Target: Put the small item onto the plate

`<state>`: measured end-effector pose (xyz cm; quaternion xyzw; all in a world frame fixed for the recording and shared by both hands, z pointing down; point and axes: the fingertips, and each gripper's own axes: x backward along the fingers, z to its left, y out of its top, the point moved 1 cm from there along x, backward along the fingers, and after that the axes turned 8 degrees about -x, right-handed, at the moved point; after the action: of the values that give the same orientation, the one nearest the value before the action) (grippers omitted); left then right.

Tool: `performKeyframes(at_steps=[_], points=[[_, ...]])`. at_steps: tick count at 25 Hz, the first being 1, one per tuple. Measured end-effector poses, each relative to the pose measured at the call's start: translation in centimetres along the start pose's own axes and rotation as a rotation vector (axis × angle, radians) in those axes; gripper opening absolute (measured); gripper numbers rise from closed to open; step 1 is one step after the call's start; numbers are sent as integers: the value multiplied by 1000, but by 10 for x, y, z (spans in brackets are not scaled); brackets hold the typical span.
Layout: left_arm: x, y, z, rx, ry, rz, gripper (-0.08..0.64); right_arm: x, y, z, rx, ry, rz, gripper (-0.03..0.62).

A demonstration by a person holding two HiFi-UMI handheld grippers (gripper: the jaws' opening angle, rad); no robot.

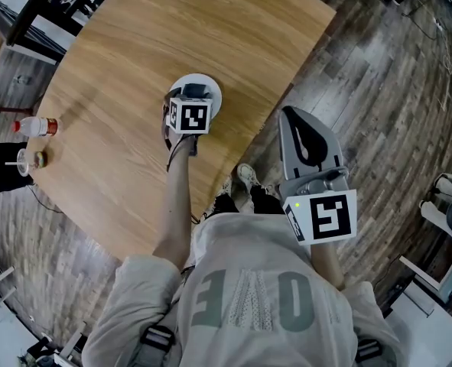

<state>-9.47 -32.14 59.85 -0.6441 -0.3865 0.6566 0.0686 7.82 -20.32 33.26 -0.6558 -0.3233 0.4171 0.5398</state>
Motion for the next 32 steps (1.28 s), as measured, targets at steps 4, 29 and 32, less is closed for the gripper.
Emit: performKeyframes(at_steps=[4,29,32], points=[[7,7,4,20,15,-32,314,2,2,1,-1,3,-8,18],[234,153,32,6,168,-660,314,6,42,27,8,95,-144,18],[274,165,26,0,185,-770,311,5,48,31,4,111,-163,18]])
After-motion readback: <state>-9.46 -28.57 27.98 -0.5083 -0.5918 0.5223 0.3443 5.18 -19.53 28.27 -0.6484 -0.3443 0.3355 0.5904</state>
